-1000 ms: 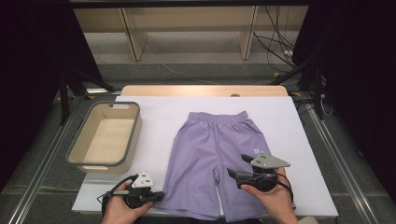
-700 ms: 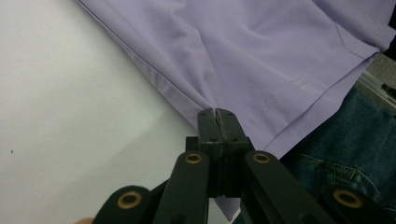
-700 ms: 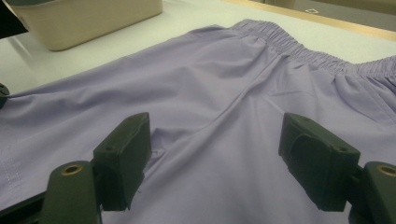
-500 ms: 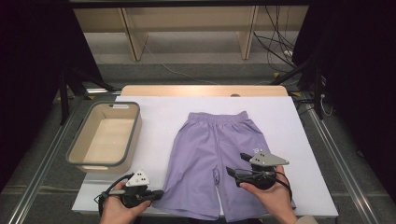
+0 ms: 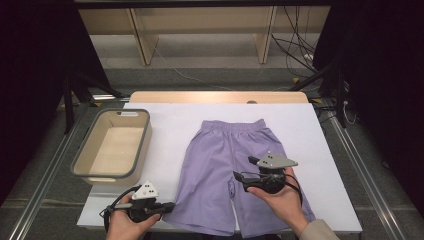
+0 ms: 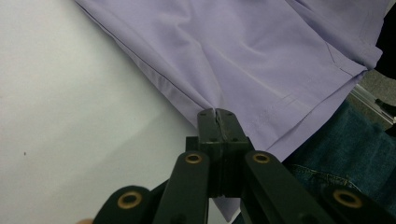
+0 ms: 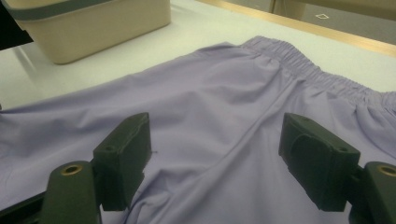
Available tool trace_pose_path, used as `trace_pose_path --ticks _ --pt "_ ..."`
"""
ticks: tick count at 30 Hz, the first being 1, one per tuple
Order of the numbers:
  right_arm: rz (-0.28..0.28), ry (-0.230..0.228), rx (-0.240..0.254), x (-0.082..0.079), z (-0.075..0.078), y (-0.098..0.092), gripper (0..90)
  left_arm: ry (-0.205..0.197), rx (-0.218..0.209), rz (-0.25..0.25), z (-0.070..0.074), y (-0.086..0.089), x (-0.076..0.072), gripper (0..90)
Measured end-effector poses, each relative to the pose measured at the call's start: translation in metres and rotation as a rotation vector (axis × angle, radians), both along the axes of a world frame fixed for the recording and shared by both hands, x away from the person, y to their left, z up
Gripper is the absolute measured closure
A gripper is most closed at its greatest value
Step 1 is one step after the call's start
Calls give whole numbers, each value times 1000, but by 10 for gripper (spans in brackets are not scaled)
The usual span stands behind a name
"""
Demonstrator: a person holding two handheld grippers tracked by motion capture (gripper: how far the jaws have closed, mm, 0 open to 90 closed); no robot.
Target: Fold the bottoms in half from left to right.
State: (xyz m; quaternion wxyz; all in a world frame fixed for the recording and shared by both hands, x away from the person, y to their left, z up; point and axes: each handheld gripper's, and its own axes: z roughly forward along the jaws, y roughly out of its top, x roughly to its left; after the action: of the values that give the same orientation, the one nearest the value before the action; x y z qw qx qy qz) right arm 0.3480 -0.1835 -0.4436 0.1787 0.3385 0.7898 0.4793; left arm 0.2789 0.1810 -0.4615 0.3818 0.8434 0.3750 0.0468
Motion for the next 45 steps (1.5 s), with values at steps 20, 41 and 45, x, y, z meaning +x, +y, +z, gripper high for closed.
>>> trace_pose_path --ticks 20,41,45 --pt "42 16 -22 37 5 40 259 -17 -1 -1 1 0 -1 891" --pt "45 46 -56 82 4 76 259 -24 -13 0 2 0 -2 891" --pt "36 59 -64 91 2 83 260 -30 -26 -2 2 -1 -3 891"
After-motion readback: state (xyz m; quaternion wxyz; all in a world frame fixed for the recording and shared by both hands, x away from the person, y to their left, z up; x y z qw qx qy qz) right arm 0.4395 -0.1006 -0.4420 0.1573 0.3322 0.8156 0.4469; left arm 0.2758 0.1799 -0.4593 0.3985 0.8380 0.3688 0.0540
